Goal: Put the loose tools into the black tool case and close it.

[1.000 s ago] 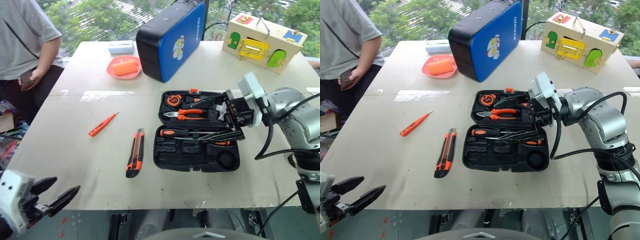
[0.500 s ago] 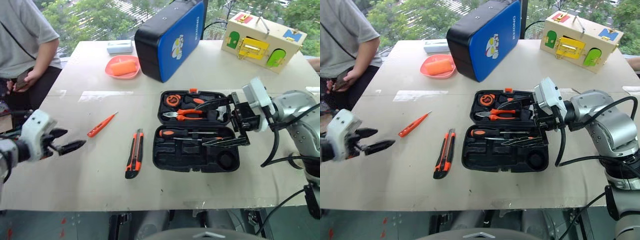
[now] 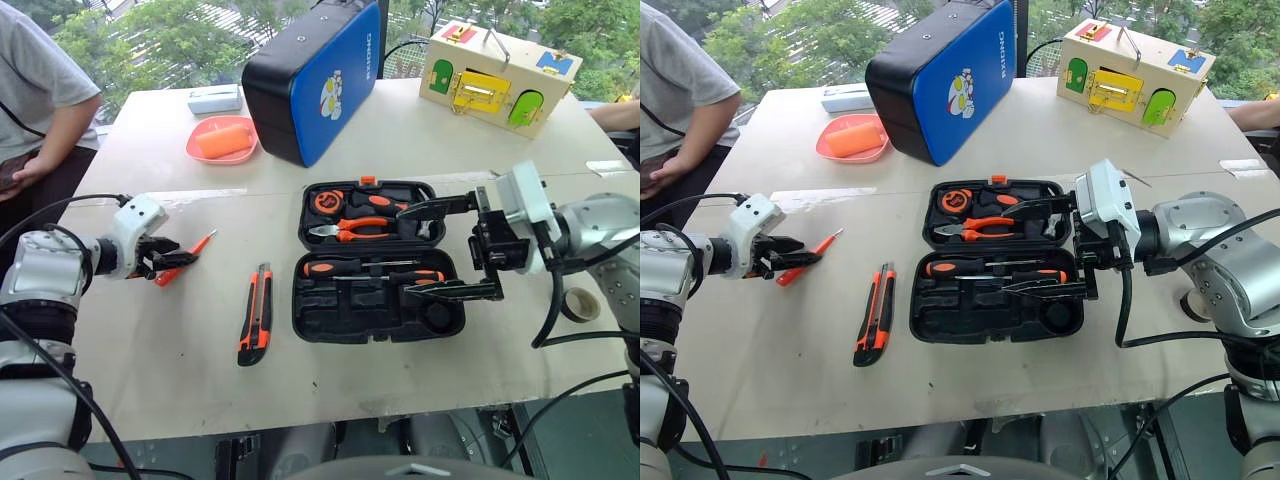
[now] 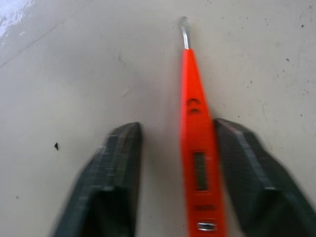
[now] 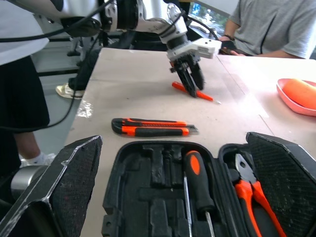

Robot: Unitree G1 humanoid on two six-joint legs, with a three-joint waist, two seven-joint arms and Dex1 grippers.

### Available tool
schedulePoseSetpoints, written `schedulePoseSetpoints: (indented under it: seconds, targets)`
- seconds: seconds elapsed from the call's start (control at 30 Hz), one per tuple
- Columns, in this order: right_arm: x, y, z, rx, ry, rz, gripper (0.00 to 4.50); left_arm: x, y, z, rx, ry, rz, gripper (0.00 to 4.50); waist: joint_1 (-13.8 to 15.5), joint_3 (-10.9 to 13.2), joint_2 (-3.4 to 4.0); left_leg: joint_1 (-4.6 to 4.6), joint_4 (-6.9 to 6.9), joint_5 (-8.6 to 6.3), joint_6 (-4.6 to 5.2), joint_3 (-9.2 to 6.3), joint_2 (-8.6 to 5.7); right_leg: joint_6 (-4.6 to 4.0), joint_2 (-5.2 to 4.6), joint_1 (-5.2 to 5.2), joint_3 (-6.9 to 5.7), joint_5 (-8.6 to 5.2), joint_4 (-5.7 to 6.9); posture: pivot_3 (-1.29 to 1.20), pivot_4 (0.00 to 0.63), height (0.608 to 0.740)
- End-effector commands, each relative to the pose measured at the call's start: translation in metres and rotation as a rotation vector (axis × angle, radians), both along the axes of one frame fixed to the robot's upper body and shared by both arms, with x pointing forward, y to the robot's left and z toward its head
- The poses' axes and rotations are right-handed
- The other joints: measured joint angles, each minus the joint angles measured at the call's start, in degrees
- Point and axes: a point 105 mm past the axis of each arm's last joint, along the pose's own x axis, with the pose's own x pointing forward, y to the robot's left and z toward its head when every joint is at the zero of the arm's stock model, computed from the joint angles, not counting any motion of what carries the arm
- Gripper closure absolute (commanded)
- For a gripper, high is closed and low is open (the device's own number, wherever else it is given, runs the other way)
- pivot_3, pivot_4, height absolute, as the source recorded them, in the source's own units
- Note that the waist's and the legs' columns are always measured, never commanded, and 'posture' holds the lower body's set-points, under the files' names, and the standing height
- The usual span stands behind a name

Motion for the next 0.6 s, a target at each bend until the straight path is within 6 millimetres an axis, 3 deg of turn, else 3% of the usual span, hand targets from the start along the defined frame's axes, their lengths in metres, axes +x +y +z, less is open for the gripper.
schedulePoseSetpoints:
  seconds: [0.03, 0.17, 0.3, 0.4, 0.47, 0.6]
  targets:
    - [-0.004, -0.004, 0.007, 0.003, -0.045, -0.005, 0.0, -0.014, 0.003, -0.019, -0.005, 0.091, 0.006, 3.95, 0.0, 0.0, 0.03, 0.0, 0.0, 0.0, 0.0, 0.0, -0.01, 0.0, 0.0, 0.0, 0.01, 0.0, 0.0, 0.0, 0.15, 0.735]
    - [-0.005, -0.01, 0.002, -0.026, -0.032, -0.017, 0.0, -0.011, -0.008, 0.005, -0.003, 0.025, -0.063, 3.96, -0.1, 0.0, 0.04, 0.0, -0.03, 0.0, 0.0, 0.01, -0.01, 0.0, -0.03, -0.04, 0.07, 0.0, 0.01, 0.0, 0.15, 0.735]
    - [-0.011, -0.027, -0.016, -0.094, 0.046, -0.045, 0.0, -0.015, -0.084, 0.059, -0.013, -0.078, -0.404, 3.96, 1.1, 0.1, -0.15, -0.13, 0.04, 0.0, 0.0, -0.09, 0.0, 0.0, -0.02, -0.06, 0.03, 0.0, 0.0, 0.0, 0.15, 0.735]
    - [-0.017, -0.033, -0.026, -0.132, 0.076, -0.048, 0.0, -0.024, -0.119, 0.07, -0.002, -0.094, -0.548, 3.96, 1.5, 0.1, -0.13, -0.17, 0.12, 0.0, 0.0, -0.06, 0.0, 0.0, -0.05, -0.04, 0.04, 0.0, -0.03, 0.0, 0.15, 0.735]
    - [-0.021, -0.037, -0.034, -0.147, 0.109, -0.069, 0.0, -0.029, -0.159, 0.075, -0.002, -0.119, -0.699, 3.97, 1.7, 0.1, -0.13, -0.13, 0.12, 0.0, 0.0, -0.03, 0.0, 0.0, -0.08, -0.02, 0.04, 0.0, -0.01, 0.0, 0.15, 0.735]
    - [-0.026, -0.04, -0.043, -0.169, 0.12, -0.105, 0.0, -0.035, -0.206, 0.068, -0.007, -0.089, -0.881, 3.97, 1.7, 0.1, -0.13, -0.11, 0.16, 0.0, 0.0, -0.03, 0.0, 0.01, -0.01, 0.05, -0.03, 0.01, 0.0, 0.0, 0.15, 0.735]
